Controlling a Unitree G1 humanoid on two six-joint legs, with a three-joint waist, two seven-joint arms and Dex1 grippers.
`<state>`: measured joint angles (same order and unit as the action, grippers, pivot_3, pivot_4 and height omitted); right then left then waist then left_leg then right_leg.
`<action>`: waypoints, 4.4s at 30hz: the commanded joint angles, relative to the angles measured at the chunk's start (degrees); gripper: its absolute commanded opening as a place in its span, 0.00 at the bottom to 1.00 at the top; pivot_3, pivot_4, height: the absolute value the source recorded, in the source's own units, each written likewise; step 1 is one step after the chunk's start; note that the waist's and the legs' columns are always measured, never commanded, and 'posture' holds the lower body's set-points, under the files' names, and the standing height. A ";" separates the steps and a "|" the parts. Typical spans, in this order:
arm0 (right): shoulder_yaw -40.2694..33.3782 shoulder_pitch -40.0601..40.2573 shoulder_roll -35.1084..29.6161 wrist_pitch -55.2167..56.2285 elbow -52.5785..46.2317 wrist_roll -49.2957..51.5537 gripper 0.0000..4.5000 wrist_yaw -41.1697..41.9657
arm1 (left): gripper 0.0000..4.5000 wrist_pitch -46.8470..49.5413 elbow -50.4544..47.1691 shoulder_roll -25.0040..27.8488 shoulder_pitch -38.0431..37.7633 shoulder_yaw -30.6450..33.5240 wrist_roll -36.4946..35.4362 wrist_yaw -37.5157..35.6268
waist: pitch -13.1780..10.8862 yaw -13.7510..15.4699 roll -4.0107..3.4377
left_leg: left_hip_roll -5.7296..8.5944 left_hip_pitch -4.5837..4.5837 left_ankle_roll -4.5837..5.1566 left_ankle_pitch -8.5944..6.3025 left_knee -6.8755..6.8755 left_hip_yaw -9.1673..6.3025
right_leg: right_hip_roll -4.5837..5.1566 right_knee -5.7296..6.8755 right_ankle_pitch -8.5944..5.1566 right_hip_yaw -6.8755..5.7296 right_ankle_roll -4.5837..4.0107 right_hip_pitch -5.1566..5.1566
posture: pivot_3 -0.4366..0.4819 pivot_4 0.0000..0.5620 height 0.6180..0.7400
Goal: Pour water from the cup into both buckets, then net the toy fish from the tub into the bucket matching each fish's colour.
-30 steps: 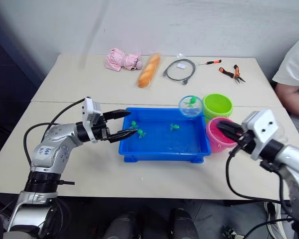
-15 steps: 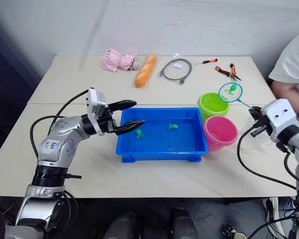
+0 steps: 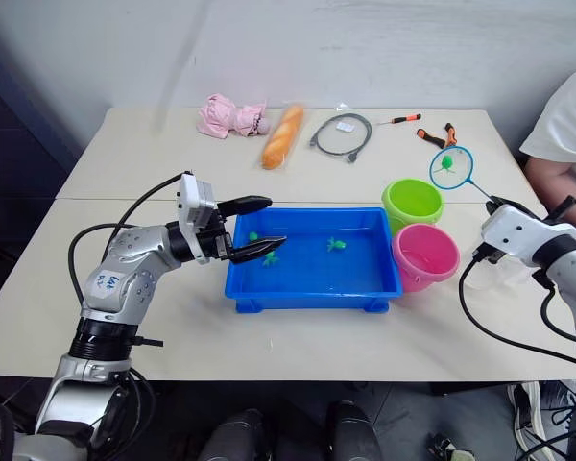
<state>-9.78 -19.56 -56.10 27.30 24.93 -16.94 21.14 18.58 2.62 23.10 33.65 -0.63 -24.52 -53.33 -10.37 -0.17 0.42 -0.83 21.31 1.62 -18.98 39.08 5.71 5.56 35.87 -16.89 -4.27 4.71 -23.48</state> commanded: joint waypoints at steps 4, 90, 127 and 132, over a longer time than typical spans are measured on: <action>1.78 -0.78 -2.38 0.90 0.73 -5.98 0.00 -5.40 | 0.99 -1.09 -3.19 -0.19 -0.74 0.21 -0.21 0.60 | 0.00 -0.02 0.00 | 0.00 0.00 -0.01 0.02 0.00 0.00 | -0.01 0.01 0.00 0.00 0.00 0.00 | 0.48 0.27 0.99; -3.88 18.40 10.42 -60.44 -56.70 43.92 0.00 23.43 | 0.99 1.92 -3.16 13.34 -6.45 8.73 -6.07 -7.80 | 0.01 0.07 -0.02 | 0.02 0.21 0.26 -0.30 -0.13 -0.24 | 0.15 -0.19 0.00 -0.21 0.00 -0.02 | 0.48 0.27 0.99; 1.33 -2.32 0.49 -12.31 -7.57 7.07 0.00 7.93 | 0.99 -1.34 1.56 4.07 1.95 4.57 -2.53 -2.76 | 0.01 0.02 -0.02 | 0.00 0.09 0.11 -0.07 -0.02 -0.01 | 0.03 -0.03 0.01 -0.05 0.01 -0.05 | 0.48 0.27 0.99; 4.09 -2.67 -2.57 -5.42 -4.77 -1.71 0.00 1.61 | 0.99 -1.70 1.95 3.66 2.19 4.48 -2.45 -2.47 | 0.01 -0.03 -0.02 | 0.00 0.08 0.06 -0.03 -0.02 -0.01 | 0.02 -0.03 0.01 -0.04 0.01 -0.06 | 0.48 0.27 0.99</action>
<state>-5.40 -21.13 -57.20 18.93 20.54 -16.27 25.39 18.03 5.37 27.02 34.70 3.28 -26.77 -55.95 -10.37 -0.20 0.40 -0.83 21.39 1.67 -19.01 39.07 5.70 5.58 35.84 -16.89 -4.31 4.72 -23.54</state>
